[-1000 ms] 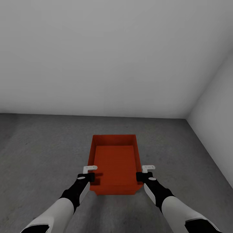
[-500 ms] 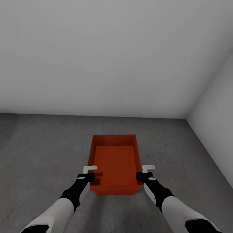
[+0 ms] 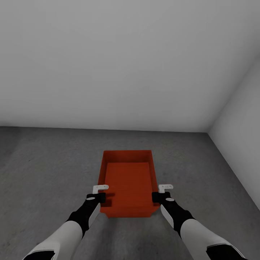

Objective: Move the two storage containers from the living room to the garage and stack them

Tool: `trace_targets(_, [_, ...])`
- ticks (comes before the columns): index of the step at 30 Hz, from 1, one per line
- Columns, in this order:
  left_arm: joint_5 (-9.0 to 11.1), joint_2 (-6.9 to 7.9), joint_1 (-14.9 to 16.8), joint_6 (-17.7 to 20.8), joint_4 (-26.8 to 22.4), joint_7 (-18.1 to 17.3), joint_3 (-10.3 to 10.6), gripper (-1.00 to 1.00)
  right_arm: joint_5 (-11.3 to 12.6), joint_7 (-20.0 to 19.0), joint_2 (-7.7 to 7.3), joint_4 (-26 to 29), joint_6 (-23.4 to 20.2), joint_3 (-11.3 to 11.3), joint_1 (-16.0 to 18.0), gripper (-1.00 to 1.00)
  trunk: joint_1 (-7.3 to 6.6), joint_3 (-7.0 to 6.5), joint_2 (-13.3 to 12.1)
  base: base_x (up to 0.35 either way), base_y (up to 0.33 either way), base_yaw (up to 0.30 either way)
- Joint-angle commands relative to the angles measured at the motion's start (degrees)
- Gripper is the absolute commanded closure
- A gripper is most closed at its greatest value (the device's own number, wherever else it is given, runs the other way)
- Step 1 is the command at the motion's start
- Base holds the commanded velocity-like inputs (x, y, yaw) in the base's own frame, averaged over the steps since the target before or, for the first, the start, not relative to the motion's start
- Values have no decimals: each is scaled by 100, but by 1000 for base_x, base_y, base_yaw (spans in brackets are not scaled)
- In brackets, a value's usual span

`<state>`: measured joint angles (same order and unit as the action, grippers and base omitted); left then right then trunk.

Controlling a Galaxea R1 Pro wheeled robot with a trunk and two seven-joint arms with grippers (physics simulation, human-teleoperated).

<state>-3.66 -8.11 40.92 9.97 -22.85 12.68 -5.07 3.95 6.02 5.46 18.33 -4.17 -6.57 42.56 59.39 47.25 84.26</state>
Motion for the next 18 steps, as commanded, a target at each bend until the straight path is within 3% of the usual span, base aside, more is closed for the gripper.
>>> trace_targets(1, [170,-9,3,49,-308,331,-284,100,115,-3,-2,4,-32,6,-2,100,0,4,2,0,0,0])
trace_targets(18, [173,-16,3,52,-308,331,-284,100,115,-2,-2,4,-32,6,0,100,0,4,2,0,0,0])
